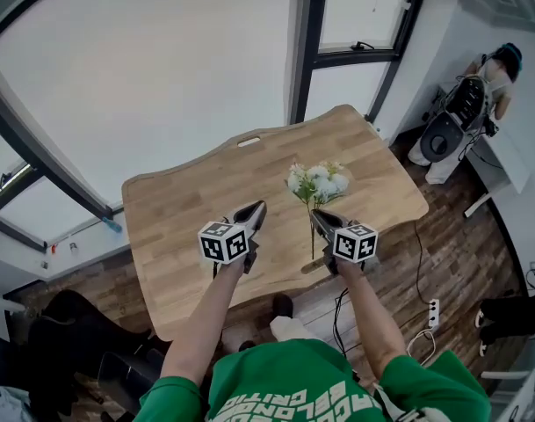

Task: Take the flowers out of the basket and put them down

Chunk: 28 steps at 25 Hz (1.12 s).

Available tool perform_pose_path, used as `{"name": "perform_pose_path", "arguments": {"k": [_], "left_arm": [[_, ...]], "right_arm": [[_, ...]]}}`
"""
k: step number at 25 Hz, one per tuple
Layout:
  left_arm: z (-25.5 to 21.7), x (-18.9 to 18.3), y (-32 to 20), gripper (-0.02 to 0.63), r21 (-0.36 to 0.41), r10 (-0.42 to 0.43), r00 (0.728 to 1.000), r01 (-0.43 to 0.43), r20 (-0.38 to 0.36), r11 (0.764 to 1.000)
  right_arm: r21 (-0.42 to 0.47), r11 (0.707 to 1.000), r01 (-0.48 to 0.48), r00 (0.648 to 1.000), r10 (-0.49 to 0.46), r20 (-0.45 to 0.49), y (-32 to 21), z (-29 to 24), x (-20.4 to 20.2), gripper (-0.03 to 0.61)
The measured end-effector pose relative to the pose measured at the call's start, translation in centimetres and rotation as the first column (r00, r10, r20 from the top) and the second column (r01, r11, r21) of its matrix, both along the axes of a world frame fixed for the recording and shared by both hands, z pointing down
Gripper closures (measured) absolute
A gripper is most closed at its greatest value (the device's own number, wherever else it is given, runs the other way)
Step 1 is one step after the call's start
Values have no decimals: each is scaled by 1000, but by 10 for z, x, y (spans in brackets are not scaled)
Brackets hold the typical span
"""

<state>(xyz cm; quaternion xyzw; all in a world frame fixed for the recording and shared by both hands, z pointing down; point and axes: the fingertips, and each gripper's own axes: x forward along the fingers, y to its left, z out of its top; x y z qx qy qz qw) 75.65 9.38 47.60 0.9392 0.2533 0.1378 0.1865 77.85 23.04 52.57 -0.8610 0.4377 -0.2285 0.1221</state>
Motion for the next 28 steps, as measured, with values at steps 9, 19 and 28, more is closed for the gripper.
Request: {"name": "perform_pose_path", "arguments": {"k": [9,19,28], "left_arm": [[24,31,-14,594,22,-46,998,44,52,999],[44,46,-48,594,34,-133,986,130,100,991],[66,50,-73,594,29,-213,966,210,145,977]], "right_arm": [[-35,998,54,995,-51,81,-15,46,48,571],[-126,981,146,969,-116,218,-40,125,72,571],[-186,949,255,931,-189,313,-66,180,82,571]]}}
